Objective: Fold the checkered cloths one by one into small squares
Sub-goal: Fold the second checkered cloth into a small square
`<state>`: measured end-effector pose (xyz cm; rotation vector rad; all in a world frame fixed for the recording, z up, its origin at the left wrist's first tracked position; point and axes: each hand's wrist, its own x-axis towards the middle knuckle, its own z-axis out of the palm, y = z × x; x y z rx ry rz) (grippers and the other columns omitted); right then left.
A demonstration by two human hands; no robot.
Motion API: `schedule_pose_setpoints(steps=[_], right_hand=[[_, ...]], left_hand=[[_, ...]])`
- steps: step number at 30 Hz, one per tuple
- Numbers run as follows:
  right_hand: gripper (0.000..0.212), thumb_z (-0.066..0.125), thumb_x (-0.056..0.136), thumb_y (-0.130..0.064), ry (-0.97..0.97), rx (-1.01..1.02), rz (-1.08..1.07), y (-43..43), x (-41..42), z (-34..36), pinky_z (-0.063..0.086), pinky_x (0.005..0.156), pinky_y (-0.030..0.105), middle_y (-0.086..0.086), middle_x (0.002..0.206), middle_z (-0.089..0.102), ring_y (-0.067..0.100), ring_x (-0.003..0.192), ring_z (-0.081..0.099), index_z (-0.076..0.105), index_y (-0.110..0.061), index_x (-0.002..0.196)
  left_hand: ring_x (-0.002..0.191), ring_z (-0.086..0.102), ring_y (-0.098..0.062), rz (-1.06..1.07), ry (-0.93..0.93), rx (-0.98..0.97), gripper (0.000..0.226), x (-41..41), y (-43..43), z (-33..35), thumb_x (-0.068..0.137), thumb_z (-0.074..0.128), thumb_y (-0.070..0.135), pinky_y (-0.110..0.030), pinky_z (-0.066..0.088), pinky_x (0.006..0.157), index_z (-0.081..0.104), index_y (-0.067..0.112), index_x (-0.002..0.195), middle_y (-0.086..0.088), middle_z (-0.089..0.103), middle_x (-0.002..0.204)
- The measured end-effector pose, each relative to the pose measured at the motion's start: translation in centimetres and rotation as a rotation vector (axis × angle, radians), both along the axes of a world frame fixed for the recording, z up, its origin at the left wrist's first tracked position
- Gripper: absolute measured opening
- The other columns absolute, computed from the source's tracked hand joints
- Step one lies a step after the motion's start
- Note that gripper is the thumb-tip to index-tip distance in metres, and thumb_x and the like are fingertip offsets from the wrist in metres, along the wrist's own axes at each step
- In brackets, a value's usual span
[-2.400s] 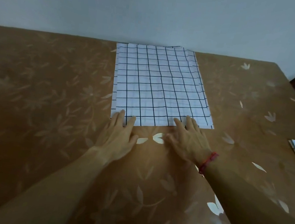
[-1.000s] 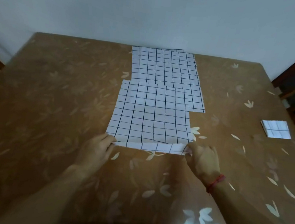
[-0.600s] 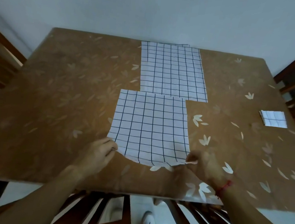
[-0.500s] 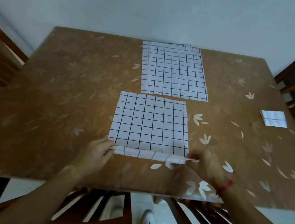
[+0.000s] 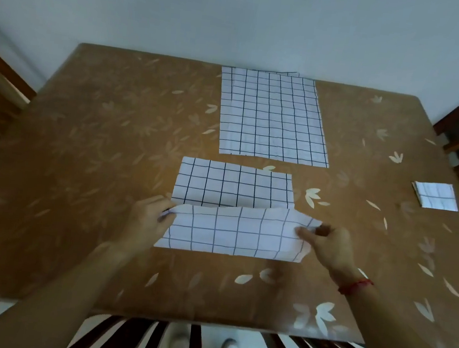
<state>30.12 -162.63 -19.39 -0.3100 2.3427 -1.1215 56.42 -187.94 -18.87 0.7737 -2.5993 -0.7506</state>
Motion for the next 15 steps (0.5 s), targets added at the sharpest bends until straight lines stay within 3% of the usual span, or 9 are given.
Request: schedule_pose_setpoints(steps=[4,9,13,15], right_hand=[[0.01,0.077,0.078,-0.015,-0.03,-0.068,-0.038,-3.2,-2.1,-0.5,0.049,0.059,0.022,-0.002,0.079,0.071,0.013,0.075,0.068,0.07,-0.009,0.082],[0.01,0.076,0.078,-0.017,-0.034,-0.034,-0.084,-6.6,-5.6,-2.8,0.058,0.077,0.039,-0.001,0.081,0.071,0.02,0.079,0.07,0.066,-0.02,0.077],[0.018,0.074,0.08,-0.015,-0.029,-0.012,-0.098,-8.7,-7.3,-4.7,0.055,0.068,0.03,0.003,0.088,0.07,0.022,0.081,0.068,0.068,-0.011,0.096],[0.025,0.075,0.08,-0.017,-0.012,-0.001,-0.113,-9.4,-7.8,-5.2,0.052,0.061,0.025,0.005,0.094,0.07,0.02,0.08,0.068,0.067,-0.01,0.103]], left_hand=[[0.06,0.047,-0.015,0.046,-0.016,-0.008,0.006,-3.4,-2.9,-1.1,0.08,0.07,-0.003,-0.01,0.029,0.054,0.069,0.003,0.082,-0.001,0.056,0.067],[0.064,0.049,-0.017,0.1,-0.045,0.043,0.005,-7.1,-6.1,-2.7,0.088,0.063,0.004,-0.01,0.028,0.054,0.069,0.005,0.087,-0.003,0.059,0.072],[0.058,0.046,-0.017,0.078,-0.058,-0.006,0.021,-8.9,-8.4,-4.7,0.088,0.062,0.003,-0.012,0.026,0.052,0.059,0.016,0.071,-0.001,0.052,0.062],[0.058,0.046,-0.017,0.061,-0.062,-0.038,0.019,-9.6,-9.4,-5.6,0.088,0.06,0.007,-0.02,0.03,0.052,0.06,0.014,0.07,0.0,0.051,0.061]])
